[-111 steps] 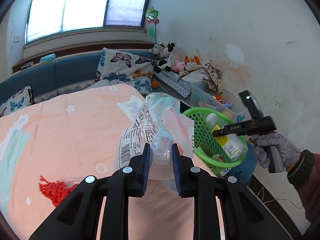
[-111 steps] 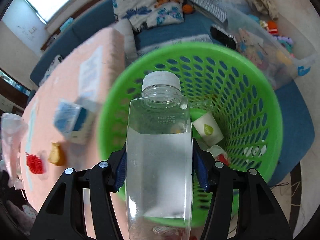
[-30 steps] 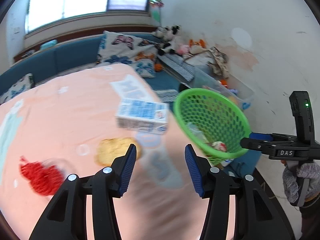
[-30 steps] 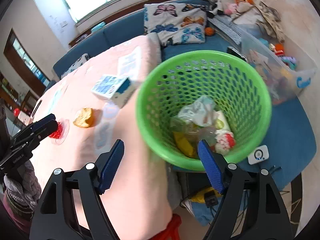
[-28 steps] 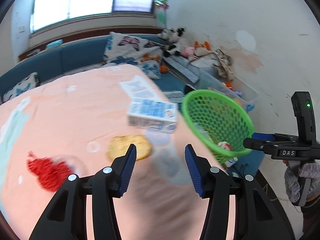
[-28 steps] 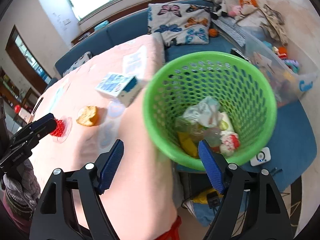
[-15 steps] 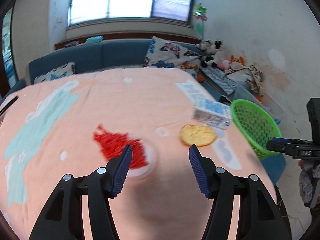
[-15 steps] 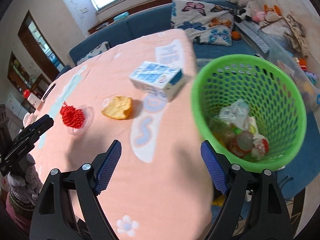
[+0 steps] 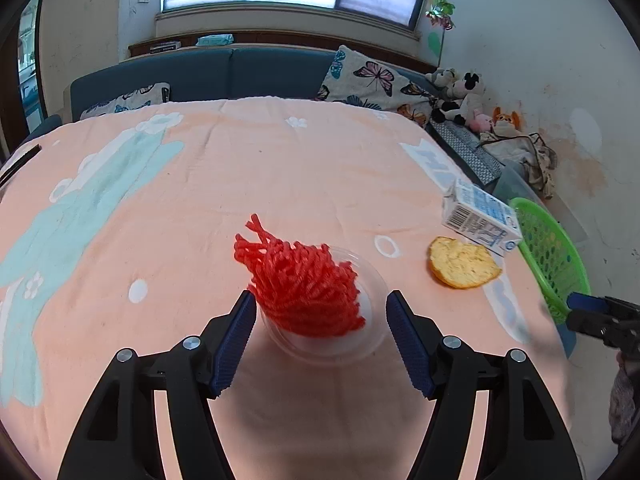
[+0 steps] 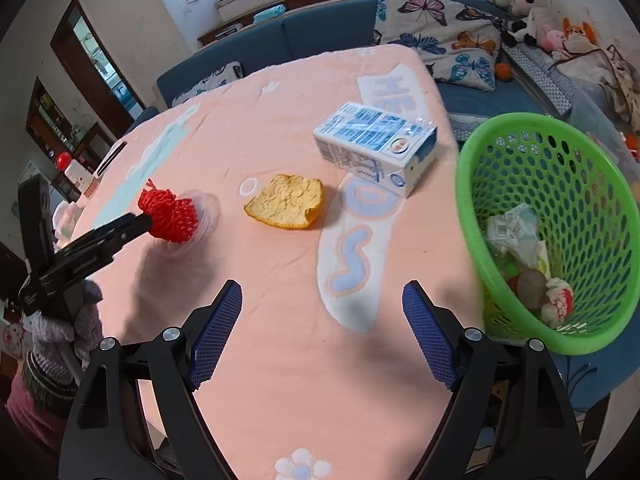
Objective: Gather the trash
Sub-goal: 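Move the left gripper to the red mesh net and grasp it, then grasp the clear plastic dish with the right gripper while the left holds the red net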
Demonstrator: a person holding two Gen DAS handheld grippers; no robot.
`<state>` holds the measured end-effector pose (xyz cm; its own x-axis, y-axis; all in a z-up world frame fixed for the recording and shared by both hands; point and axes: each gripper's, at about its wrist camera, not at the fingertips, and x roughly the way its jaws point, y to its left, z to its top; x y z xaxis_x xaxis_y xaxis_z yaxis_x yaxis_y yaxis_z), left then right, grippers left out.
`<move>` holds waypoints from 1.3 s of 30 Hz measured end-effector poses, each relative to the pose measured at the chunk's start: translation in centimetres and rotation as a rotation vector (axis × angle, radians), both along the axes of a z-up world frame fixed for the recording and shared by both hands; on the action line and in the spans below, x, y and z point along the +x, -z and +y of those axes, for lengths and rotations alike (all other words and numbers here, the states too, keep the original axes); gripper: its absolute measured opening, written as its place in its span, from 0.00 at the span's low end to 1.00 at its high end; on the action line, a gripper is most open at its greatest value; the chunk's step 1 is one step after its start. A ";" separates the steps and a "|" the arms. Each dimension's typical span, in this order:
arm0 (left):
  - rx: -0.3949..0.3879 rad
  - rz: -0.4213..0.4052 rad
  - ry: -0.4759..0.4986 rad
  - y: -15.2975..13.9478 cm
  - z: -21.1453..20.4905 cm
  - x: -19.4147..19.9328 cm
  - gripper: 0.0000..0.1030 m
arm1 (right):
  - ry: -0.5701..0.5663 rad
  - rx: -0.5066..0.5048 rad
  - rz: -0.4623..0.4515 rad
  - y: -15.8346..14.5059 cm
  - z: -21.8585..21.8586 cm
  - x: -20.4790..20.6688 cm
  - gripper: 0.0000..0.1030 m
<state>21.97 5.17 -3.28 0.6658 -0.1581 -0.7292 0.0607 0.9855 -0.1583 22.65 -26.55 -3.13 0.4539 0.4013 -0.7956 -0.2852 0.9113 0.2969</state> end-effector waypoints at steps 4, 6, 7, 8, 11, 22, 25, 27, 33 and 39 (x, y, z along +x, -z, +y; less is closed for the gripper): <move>0.017 0.013 0.002 0.6 0.0 1.0 0.63 | -0.010 -0.005 0.012 0.3 0.6 0.3 0.80; 0.018 0.020 -0.001 0.9 0.1 1.4 0.61 | -0.016 -0.006 0.013 0.3 0.9 0.4 0.80; 0.019 0.021 0.000 1.0 0.0 1.5 0.61 | -0.018 -0.007 0.014 0.3 1.0 0.5 0.80; 0.026 0.020 0.001 1.1 0.0 1.5 0.57 | -0.019 -0.007 0.015 0.4 1.1 0.5 0.80; 0.060 0.021 0.004 1.4 -0.2 1.7 0.48 | -0.027 -0.009 0.019 0.5 1.7 0.5 0.80; 0.035 -0.036 -0.009 -0.5 1.3 0.1 0.30 | -0.089 -0.007 0.017 0.5 4.8 0.0 0.80; 0.021 -0.068 -0.018 -1.9 2.2 -0.9 0.30 | -0.123 -0.033 -0.004 0.6 6.7 -0.1 0.80; 0.013 -0.086 -0.031 -2.8 3.1 -1.6 0.30 | -0.147 -0.055 -0.022 0.7 8.0 -0.3 0.80; 0.004 -0.112 -0.071 -4.4 5.6 -3.5 0.30 | -0.210 -0.092 -0.046 1.6 12.0 0.0 0.80; 0.004 -0.120 -0.105 -4.9 8.0 -5.0 0.30 | -0.273 -0.099 -0.046 2.6 15.9 0.9 0.80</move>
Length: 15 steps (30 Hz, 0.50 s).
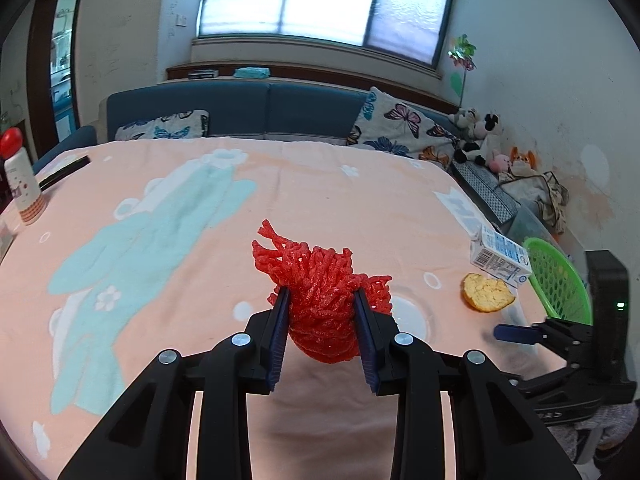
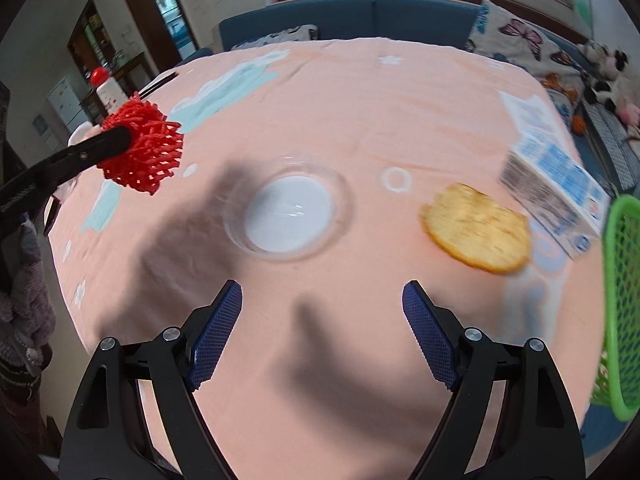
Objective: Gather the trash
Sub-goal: 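Grasp the clear plastic dish with the right gripper while the left holds the red net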
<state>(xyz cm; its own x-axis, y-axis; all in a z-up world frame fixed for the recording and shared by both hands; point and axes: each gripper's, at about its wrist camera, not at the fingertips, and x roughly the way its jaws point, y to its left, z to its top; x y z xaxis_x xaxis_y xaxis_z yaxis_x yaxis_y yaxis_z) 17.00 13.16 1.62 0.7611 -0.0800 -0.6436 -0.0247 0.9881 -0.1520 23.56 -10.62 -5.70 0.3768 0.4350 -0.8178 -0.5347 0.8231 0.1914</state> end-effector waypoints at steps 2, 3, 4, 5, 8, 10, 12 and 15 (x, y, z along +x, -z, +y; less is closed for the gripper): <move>-0.006 -0.004 -0.010 -0.2 0.7 -0.4 0.30 | -0.018 -0.004 0.002 0.4 1.1 0.3 0.80; -0.007 -0.007 -0.015 -0.2 1.1 -0.6 0.30 | -0.025 -0.007 0.004 0.5 1.7 0.3 0.80; -0.007 -0.009 -0.019 -0.2 1.3 -0.7 0.30 | -0.033 -0.014 0.003 0.8 2.3 0.5 0.80; -0.008 -0.009 -0.022 -0.2 1.6 -0.8 0.30 | -0.037 -0.019 0.000 0.9 2.8 0.6 0.80; -0.017 -0.005 -0.031 0.0 2.3 -0.9 0.30 | -0.050 -0.037 -0.003 1.3 4.2 1.0 0.81; -0.027 -0.003 -0.032 0.0 2.5 -0.9 0.30 | -0.052 -0.052 -0.009 1.6 5.0 1.5 0.81; -0.030 -0.004 -0.030 0.1 2.6 -1.0 0.30 | -0.053 -0.062 -0.015 1.8 5.5 2.0 0.81; -0.034 -0.001 -0.029 0.4 2.6 -0.9 0.30 | -0.054 -0.073 -0.009 2.3 6.3 2.6 0.82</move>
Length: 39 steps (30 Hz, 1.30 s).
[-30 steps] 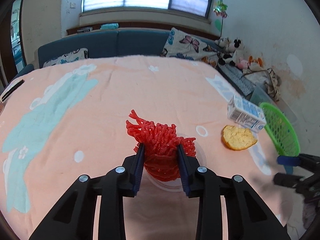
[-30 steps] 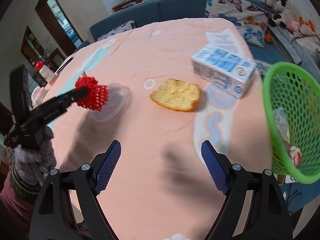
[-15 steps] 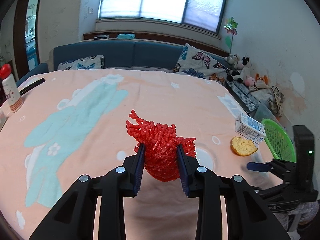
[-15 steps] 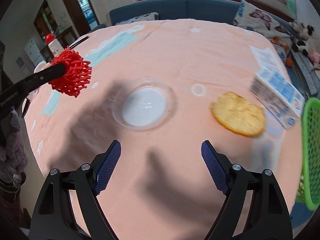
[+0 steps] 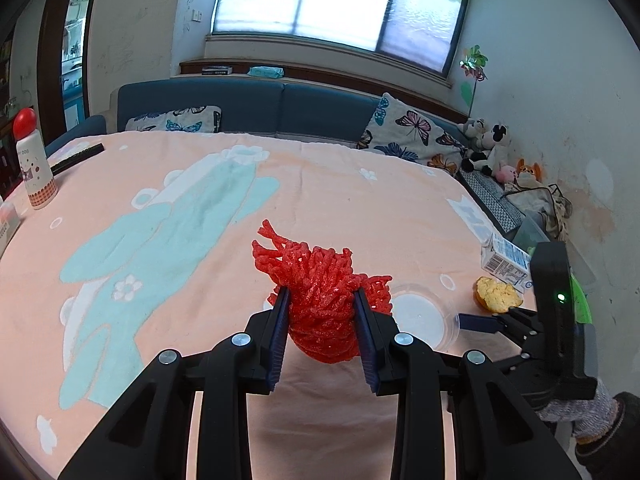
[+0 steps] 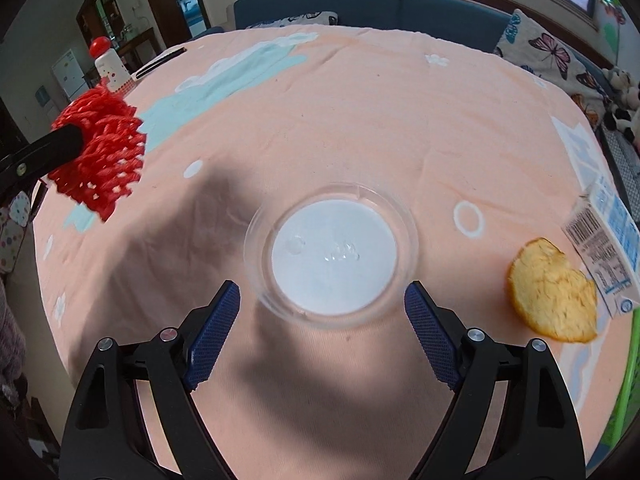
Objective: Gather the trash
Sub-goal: 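Grasp the clear plastic dish with the right gripper while the left holds the red net, then carry the clear dish over the green basket and open the right gripper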
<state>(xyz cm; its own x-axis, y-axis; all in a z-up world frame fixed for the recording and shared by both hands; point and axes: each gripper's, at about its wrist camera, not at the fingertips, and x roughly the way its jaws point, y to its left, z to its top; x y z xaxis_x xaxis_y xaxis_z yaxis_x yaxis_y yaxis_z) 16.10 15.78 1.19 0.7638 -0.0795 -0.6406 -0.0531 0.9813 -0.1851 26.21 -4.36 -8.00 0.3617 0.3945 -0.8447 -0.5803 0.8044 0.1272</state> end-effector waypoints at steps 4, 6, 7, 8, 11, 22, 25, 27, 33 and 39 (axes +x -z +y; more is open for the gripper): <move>-0.007 0.005 -0.001 0.3 0.2 0.1 0.30 | 0.001 -0.020 -0.002 0.6 0.6 0.3 0.82; -0.009 0.008 -0.002 0.5 0.3 0.1 0.30 | 0.004 -0.017 0.000 0.8 0.6 0.5 0.83; -0.011 0.010 -0.002 0.5 0.3 0.2 0.30 | 0.004 -0.017 -0.002 0.9 0.7 0.6 0.85; -0.014 0.011 -0.001 0.6 0.3 0.2 0.30 | 0.002 -0.019 -0.004 0.9 0.9 0.6 0.86; -0.018 0.014 -0.001 0.7 0.3 0.3 0.30 | 0.000 -0.038 -0.022 1.1 1.4 0.7 0.89; -0.023 0.020 0.001 1.0 0.2 0.2 0.30 | 0.038 -0.033 -0.029 1.2 1.6 1.0 0.88; -0.024 0.021 0.000 1.1 0.2 0.2 0.30 | 0.051 -0.023 -0.025 1.1 1.5 1.0 0.87; -0.023 0.020 0.000 1.1 0.1 0.1 0.30 | 0.052 -0.026 -0.031 1.1 1.5 0.9 0.87; -0.023 0.017 0.002 1.0 -0.2 0.2 0.30 | 0.053 -0.009 -0.028 0.6 0.7 0.3 0.86; -0.023 0.008 0.022 0.3 -1.4 0.4 0.29 | 0.071 0.033 -0.027 -0.6 -1.4 -0.5 0.86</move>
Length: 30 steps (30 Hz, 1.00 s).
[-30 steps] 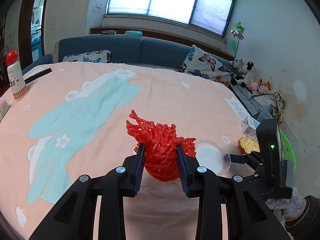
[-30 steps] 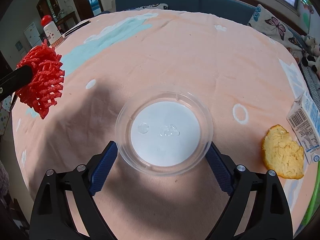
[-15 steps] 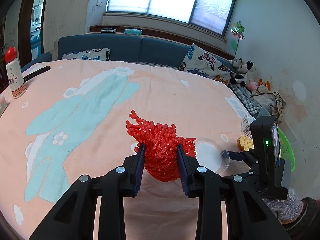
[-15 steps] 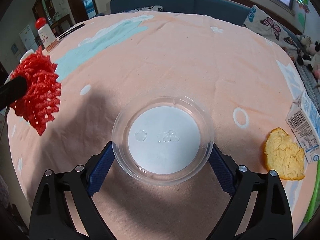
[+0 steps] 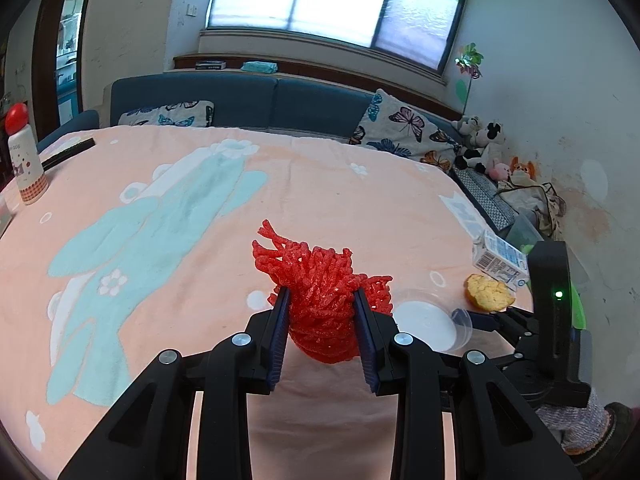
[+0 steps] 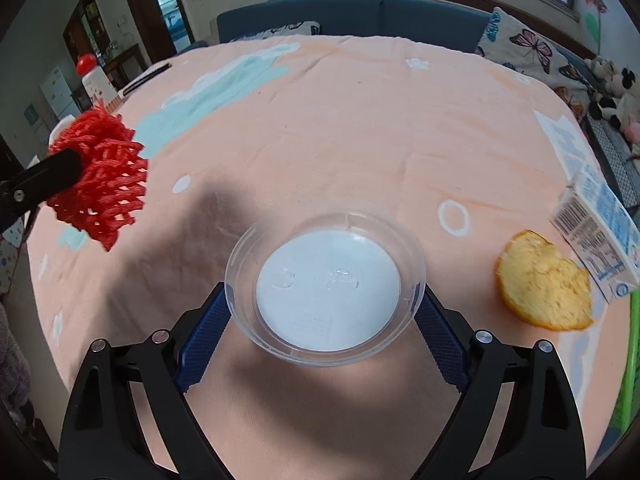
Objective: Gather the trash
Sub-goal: 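Carry the clear dish over the green basket and open the right gripper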
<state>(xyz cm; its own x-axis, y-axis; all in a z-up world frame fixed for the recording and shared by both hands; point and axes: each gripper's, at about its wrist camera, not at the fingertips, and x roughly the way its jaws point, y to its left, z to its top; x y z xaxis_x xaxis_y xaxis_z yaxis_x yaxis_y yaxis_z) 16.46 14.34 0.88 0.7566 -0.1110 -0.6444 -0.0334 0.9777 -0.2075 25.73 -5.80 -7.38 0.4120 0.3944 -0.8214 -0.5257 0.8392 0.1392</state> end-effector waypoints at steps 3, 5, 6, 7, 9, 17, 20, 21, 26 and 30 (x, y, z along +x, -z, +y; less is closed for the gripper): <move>0.001 -0.006 0.015 -0.4 -1.0 0.1 0.29 | 0.016 0.020 -0.006 -0.8 -1.5 -0.4 0.86; 0.004 -0.010 0.028 -0.6 -1.8 0.2 0.29 | 0.026 0.029 -0.008 -1.1 -2.3 -0.8 0.86; 0.005 -0.012 0.034 -0.8 -2.2 0.3 0.29 | 0.027 0.031 -0.008 -1.3 -2.8 -1.0 0.86; 0.006 -0.014 0.037 -0.9 -2.4 0.2 0.29 | 0.029 0.033 -0.013 -1.5 -3.3 -1.3 0.86; 0.007 -0.016 0.050 -1.1 -3.3 0.4 0.29 | 0.038 0.044 -0.021 -1.9 -4.2 -1.6 0.86; 0.014 -0.032 0.119 -2.3 -7.0 1.2 0.29 | 0.097 0.087 -0.065 -4.3 -9.4 -2.9 0.86; 0.021 -0.039 0.157 -2.8 -9.1 1.7 0.29 | 0.147 0.085 -0.087 -5.1 -12.3 -3.0 0.86; 0.021 -0.040 0.169 -3.0 -9.7 1.8 0.29 | 0.167 0.084 -0.090 -5.2 -13.4 -3.0 0.86; 0.024 -0.035 0.223 -3.2 -13.0 2.8 0.29 | 0.299 0.069 -0.093 -5.3 -20.2 -2.2 0.86; 0.020 -0.023 0.257 -3.3 -15.4 3.7 0.29 | 0.410 0.038 -0.073 -4.6 -26.0 -1.2 0.86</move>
